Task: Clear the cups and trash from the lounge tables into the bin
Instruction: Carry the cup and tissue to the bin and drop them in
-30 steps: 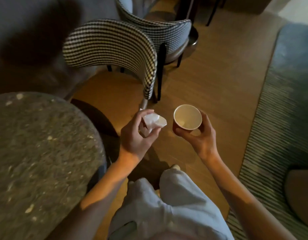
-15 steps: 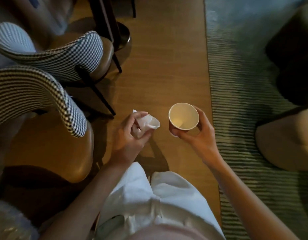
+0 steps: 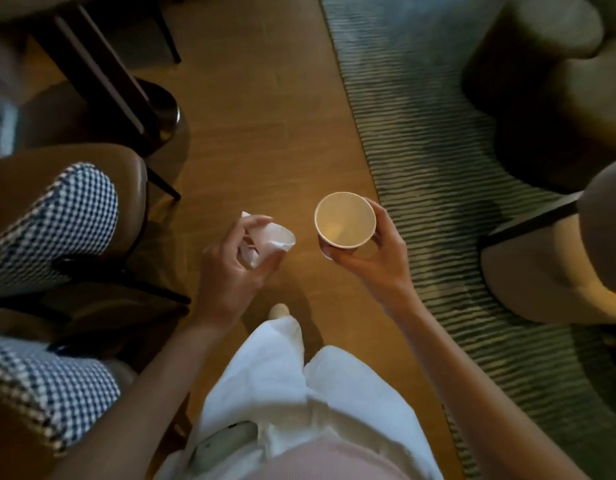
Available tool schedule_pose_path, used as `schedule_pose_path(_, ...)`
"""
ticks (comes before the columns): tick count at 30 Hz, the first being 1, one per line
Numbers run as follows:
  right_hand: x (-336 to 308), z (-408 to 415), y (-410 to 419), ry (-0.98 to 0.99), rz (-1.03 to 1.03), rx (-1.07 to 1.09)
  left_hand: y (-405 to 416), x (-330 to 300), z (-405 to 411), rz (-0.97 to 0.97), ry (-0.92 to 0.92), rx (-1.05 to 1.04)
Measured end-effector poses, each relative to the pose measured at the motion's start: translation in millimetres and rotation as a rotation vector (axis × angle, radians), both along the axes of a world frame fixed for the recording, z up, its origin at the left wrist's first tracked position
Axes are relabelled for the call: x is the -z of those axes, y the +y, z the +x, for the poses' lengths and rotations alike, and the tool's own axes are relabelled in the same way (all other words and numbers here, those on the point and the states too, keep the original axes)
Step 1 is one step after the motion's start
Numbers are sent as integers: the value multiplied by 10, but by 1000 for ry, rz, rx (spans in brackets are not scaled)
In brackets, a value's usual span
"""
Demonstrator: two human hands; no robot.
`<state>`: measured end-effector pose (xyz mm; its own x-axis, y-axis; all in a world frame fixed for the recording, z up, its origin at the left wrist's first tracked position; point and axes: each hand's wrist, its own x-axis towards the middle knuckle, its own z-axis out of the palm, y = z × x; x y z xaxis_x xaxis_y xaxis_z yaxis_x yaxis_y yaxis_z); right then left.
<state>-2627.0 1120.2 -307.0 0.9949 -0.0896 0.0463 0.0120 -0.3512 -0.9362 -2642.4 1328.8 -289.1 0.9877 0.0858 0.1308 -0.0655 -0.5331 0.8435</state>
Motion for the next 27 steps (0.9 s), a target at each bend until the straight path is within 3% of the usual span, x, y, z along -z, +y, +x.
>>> schedule_pose_path(7, -74, 1135, 6, -12, 23, 51, -63, -49, 1342, 42, 35, 110)
schedule_pose_path(15, 51, 2847, -582, -48, 0, 110, -700, 59, 3144, 23, 21, 213)
schedule_pose_path(27, 46, 5392, -1646, 11, -25, 124, -1727, 54, 5683, -8, 107, 141)
